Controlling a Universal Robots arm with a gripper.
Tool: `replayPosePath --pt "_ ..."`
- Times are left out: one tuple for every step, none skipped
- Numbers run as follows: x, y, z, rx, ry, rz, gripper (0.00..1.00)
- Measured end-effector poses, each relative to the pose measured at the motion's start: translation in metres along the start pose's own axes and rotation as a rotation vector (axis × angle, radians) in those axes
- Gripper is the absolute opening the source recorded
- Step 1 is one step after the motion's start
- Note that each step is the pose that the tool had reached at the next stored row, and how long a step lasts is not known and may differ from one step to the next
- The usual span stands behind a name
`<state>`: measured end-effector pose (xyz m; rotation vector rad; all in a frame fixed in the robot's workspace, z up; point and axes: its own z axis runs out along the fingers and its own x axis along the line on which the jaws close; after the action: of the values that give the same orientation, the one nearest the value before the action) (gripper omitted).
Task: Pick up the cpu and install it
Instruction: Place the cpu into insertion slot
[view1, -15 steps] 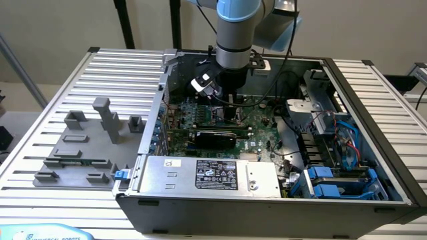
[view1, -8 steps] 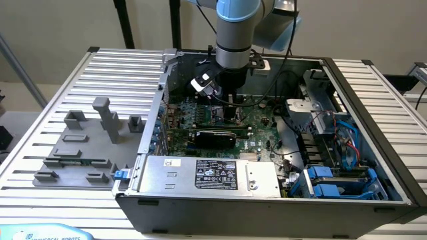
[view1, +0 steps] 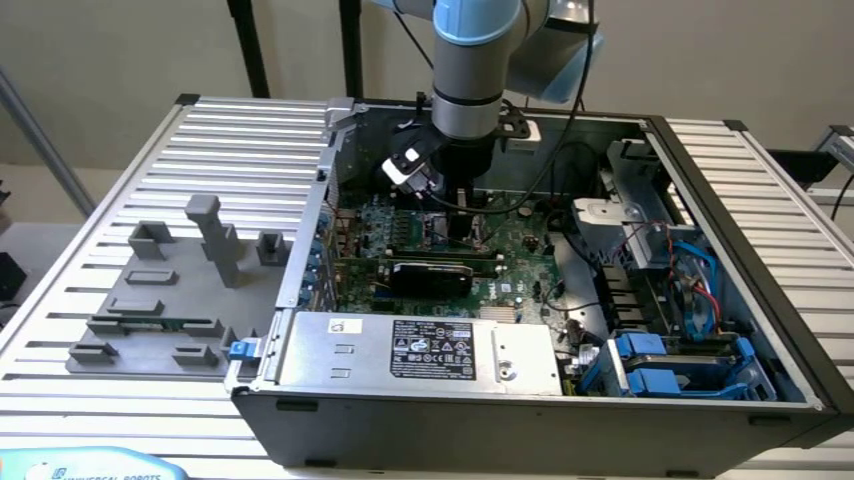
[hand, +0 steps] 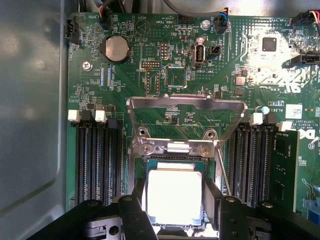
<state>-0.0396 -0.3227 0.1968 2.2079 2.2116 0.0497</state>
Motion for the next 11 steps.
replayPosePath --pt "0.0000 0.0000 0.0001 -0.0001 0.0001 0.000 0.55" --pt "0.0000 0.0000 0.0001 -0.0001 0.0001 0.000 0.55" --pt "0.0000 0.0000 0.0002 -0.0001 0.0001 0.000 0.55" --pt "0.0000 0.0000 0.0002 -0.0001 0.0001 0.000 0.55" --pt "0.0000 0.0000 0.0002 -0.0001 0.0001 -0.001 0.55" --pt "0.0001 0.0001 0.0004 -0.0004 0.0007 -0.001 0.55" --pt "0.0001 0.0001 0.0004 -0.0004 0.0006 -0.001 0.56" --pt "0.0001 0.0001 0.0004 -0.0003 0.0005 -0.001 0.56" --pt "0.0001 0.0000 0.0004 -0.0003 0.0005 -0.001 0.63" --pt "0.0000 0.0000 0.0003 -0.0002 0.0003 -0.001 0.63" --pt "0.0000 0.0000 0.0003 -0.0001 0.0003 -0.001 0.63"
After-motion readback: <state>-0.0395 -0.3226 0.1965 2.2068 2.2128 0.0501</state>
